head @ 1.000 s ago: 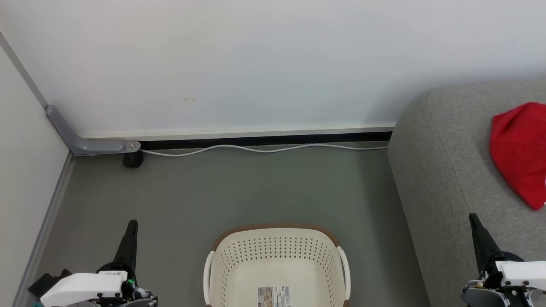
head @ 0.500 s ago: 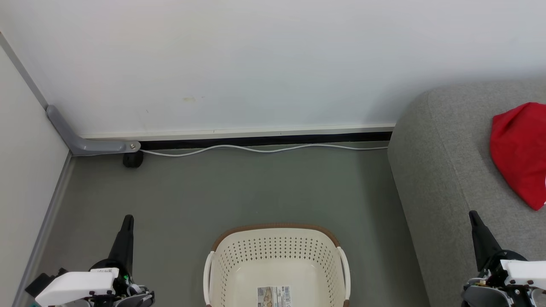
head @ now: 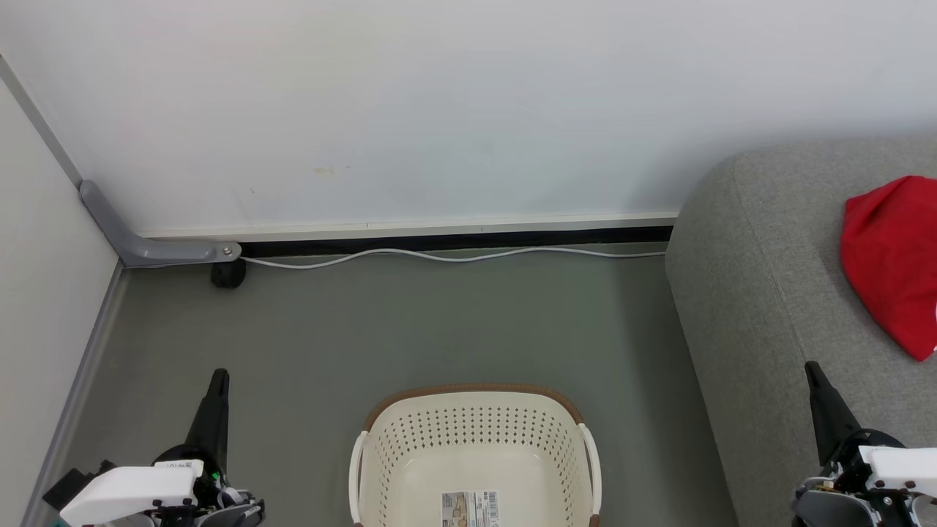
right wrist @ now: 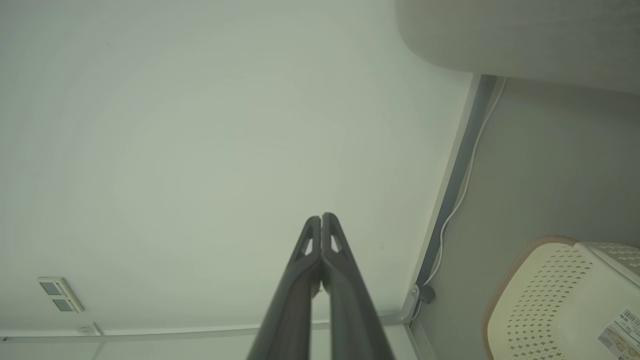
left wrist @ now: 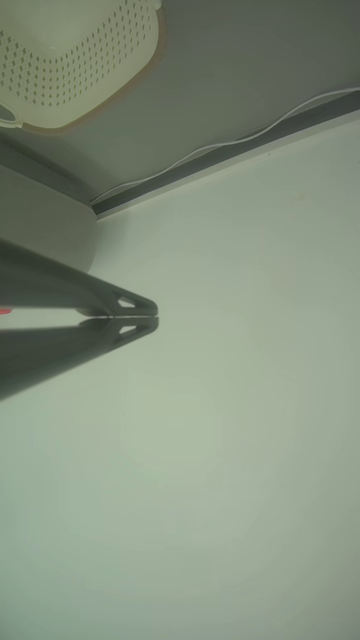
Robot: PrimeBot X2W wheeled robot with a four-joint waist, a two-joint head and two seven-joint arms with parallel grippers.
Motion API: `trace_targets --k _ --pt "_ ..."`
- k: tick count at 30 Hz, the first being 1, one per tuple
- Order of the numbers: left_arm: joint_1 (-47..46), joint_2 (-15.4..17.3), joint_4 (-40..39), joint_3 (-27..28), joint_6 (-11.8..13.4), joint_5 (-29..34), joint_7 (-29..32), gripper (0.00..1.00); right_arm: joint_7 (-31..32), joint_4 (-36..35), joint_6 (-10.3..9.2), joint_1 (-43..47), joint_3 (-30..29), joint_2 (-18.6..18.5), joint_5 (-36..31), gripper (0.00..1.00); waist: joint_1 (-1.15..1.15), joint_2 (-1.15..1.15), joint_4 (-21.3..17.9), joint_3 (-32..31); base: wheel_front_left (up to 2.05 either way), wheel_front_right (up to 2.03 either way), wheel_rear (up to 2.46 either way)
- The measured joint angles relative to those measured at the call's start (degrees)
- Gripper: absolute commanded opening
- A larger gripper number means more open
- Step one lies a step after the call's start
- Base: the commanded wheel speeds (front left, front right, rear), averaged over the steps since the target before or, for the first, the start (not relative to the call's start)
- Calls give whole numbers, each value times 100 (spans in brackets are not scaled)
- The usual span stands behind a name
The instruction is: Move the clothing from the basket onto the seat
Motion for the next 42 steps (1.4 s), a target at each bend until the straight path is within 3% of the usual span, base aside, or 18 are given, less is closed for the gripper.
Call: trace_targets --k 42 --pt "0 -3 -1 15 -2 0 1 0 0 -1 0 0 0 0 0 0 0 0 0 0 0 0 0"
